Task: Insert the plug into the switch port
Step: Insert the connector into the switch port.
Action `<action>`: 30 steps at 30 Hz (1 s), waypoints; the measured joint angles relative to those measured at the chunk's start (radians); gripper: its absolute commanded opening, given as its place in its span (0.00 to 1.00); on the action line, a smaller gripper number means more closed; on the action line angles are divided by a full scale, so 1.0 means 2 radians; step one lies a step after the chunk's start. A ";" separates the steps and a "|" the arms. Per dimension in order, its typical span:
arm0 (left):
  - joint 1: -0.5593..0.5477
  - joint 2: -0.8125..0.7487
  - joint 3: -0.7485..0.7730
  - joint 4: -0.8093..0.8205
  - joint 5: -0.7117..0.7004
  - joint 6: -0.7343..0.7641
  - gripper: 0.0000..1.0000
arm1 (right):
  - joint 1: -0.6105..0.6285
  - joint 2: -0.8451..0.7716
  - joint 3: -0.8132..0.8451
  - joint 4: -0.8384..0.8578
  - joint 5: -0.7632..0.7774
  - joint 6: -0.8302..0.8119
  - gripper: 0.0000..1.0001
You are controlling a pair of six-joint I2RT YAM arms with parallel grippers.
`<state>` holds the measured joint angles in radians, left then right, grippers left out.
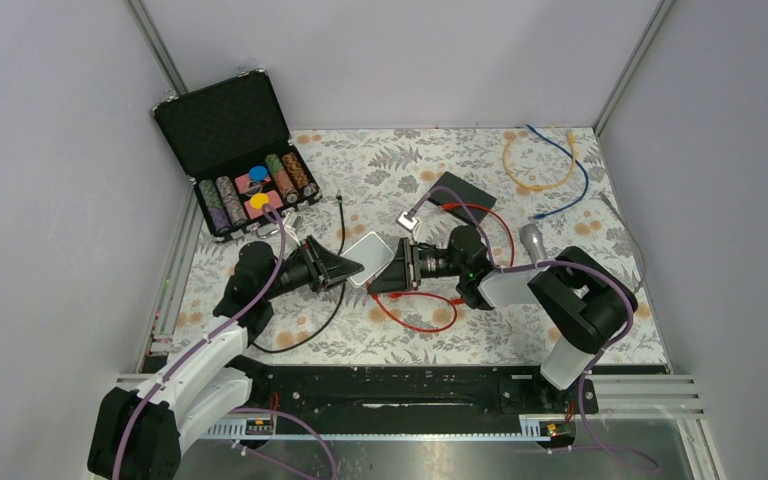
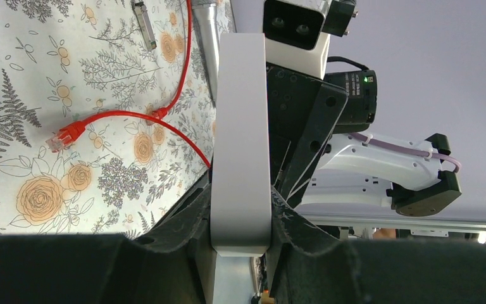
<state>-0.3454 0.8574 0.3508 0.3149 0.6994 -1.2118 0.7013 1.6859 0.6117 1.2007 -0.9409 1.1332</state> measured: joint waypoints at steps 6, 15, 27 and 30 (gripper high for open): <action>0.000 -0.004 0.000 -0.005 -0.006 0.004 0.00 | 0.005 0.005 -0.009 0.032 0.012 0.022 0.45; 0.000 -0.007 0.000 -0.005 -0.007 0.006 0.00 | 0.006 0.005 -0.029 0.052 0.020 0.035 0.43; 0.003 -0.027 -0.011 0.008 -0.009 0.005 0.00 | 0.010 0.007 -0.030 0.080 0.025 0.066 0.00; 0.003 -0.035 -0.016 0.012 -0.011 0.005 0.00 | 0.012 0.007 -0.030 0.080 0.028 0.066 0.00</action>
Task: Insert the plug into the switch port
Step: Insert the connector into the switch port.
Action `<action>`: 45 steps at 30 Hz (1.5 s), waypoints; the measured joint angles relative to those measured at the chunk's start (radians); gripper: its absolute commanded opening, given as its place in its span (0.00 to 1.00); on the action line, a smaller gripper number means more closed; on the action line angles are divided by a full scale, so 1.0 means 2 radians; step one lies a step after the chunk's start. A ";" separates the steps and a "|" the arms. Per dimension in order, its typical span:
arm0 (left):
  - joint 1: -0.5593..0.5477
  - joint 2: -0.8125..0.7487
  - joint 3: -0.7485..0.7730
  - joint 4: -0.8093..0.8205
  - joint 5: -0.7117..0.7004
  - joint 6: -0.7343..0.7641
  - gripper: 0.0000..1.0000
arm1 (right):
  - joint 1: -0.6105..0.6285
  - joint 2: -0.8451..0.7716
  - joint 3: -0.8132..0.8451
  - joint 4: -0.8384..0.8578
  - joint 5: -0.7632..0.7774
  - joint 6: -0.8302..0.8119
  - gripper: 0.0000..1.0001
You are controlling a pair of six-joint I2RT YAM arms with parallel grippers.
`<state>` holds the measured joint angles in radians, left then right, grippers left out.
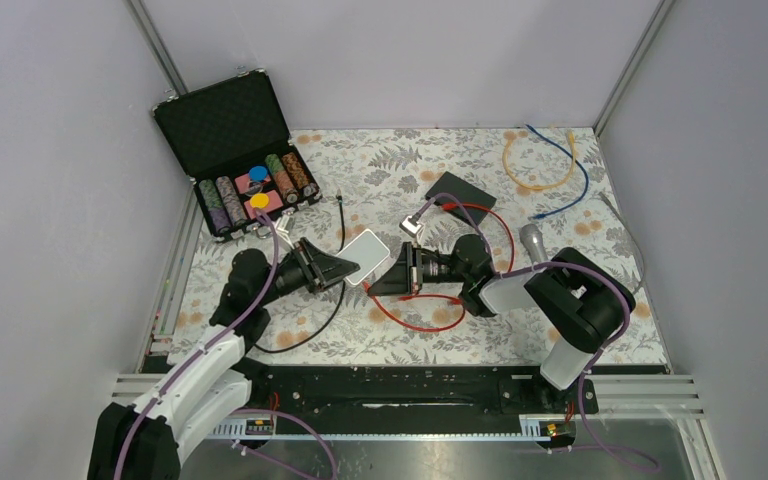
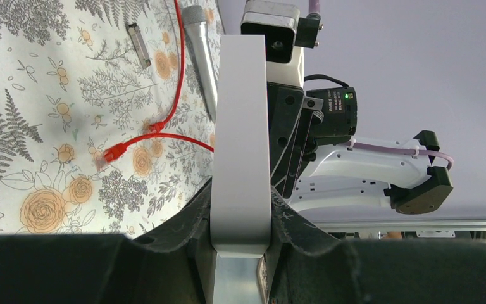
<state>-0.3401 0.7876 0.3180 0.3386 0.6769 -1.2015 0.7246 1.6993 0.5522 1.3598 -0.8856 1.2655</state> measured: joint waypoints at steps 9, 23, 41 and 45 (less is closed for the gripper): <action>0.002 -0.041 -0.055 0.054 -0.023 -0.058 0.00 | 0.005 0.005 0.015 -0.014 -0.004 -0.010 0.00; -0.010 -0.065 -0.064 0.020 -0.028 -0.030 0.00 | 0.000 0.011 0.054 -0.106 -0.064 -0.059 0.00; -0.036 -0.069 -0.105 0.109 -0.079 -0.107 0.00 | -0.005 0.006 0.055 -0.083 -0.068 -0.071 0.00; -0.042 -0.065 -0.096 0.094 -0.083 -0.095 0.00 | -0.008 0.010 0.063 -0.095 -0.081 -0.077 0.00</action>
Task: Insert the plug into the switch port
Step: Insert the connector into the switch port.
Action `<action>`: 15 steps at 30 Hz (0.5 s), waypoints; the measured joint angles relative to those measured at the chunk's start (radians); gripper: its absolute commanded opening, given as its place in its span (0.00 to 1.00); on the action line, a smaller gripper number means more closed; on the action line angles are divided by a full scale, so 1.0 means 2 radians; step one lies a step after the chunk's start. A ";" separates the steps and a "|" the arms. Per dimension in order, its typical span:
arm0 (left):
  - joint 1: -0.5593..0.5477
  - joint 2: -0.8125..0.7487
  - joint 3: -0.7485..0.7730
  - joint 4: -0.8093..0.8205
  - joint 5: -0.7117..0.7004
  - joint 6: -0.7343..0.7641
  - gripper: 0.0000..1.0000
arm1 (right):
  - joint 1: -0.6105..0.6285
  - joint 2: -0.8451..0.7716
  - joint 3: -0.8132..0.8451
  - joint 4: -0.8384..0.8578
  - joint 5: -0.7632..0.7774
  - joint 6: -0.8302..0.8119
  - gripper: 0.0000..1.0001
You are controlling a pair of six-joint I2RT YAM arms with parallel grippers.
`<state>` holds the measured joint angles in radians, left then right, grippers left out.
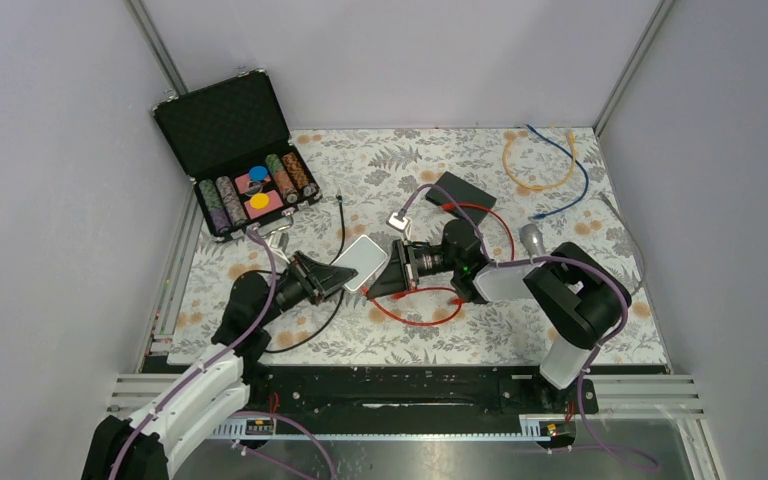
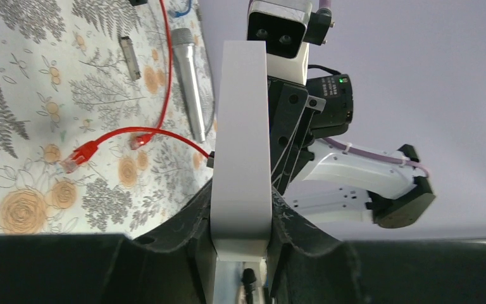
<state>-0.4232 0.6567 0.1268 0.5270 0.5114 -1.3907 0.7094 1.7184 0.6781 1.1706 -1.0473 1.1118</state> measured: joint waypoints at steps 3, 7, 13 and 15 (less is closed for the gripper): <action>-0.010 -0.001 0.023 -0.043 -0.010 0.040 0.00 | -0.002 0.004 0.002 -0.004 -0.004 0.006 0.00; -0.019 0.006 0.027 -0.041 -0.029 0.055 0.00 | -0.003 0.003 0.017 -0.036 -0.009 -0.006 0.00; -0.035 0.004 0.036 -0.056 -0.074 0.075 0.00 | -0.002 0.001 0.019 -0.052 0.015 -0.004 0.00; -0.036 0.007 0.020 -0.024 -0.086 0.053 0.00 | 0.002 -0.001 0.018 -0.046 0.028 -0.004 0.00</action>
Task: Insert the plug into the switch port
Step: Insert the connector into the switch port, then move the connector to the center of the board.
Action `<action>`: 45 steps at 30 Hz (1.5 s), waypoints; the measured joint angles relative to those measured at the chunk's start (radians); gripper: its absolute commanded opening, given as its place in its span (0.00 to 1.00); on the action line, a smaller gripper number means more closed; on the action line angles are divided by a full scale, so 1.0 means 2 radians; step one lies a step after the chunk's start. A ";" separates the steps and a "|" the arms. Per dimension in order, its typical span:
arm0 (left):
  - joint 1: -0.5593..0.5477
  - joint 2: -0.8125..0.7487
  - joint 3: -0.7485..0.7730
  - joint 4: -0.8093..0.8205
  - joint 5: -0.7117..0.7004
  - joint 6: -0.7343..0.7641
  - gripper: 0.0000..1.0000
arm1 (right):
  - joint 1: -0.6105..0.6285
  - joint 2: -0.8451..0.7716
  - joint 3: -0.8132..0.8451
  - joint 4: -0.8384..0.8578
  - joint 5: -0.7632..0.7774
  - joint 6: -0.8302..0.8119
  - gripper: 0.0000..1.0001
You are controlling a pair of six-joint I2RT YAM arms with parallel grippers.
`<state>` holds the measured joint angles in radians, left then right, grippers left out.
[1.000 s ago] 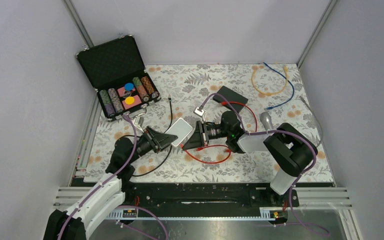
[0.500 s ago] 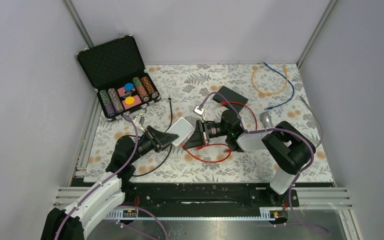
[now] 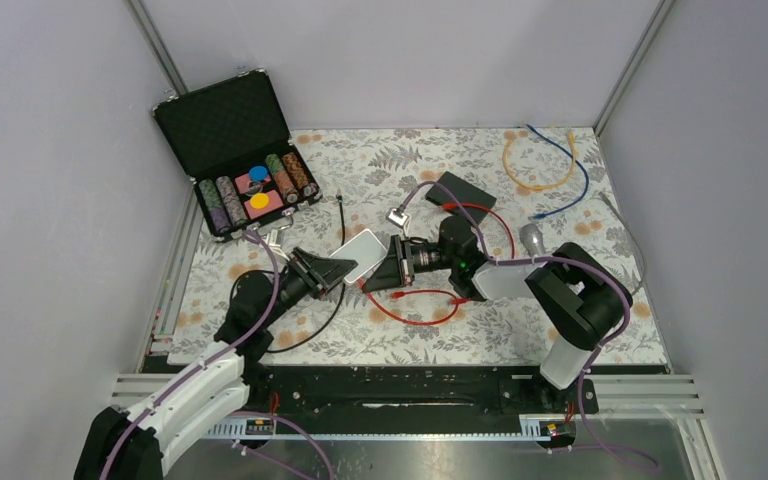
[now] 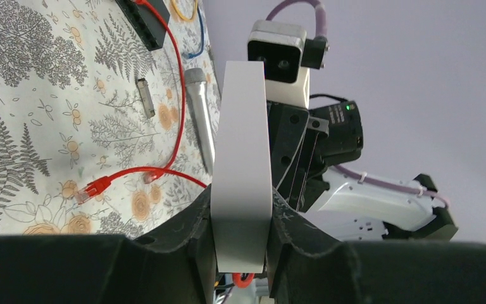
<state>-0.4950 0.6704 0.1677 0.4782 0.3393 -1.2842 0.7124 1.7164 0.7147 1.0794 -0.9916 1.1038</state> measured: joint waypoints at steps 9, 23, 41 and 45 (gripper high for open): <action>-0.006 0.005 0.001 0.002 0.000 -0.033 0.00 | -0.010 0.008 -0.013 0.053 -0.013 0.011 0.00; -0.014 0.016 0.037 -0.054 -0.005 0.030 0.00 | -0.018 0.009 -0.004 0.027 -0.019 0.007 0.00; -0.025 0.032 0.012 -0.020 -0.032 -0.007 0.00 | -0.021 0.024 -0.004 0.025 -0.018 0.010 0.00; -0.005 0.029 0.030 -0.058 -0.013 0.010 0.00 | -0.021 0.022 -0.004 0.014 -0.008 0.003 0.12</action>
<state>-0.5049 0.7284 0.2283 0.3614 0.3138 -1.2648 0.6701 1.7599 0.7059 1.1080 -1.0080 1.1095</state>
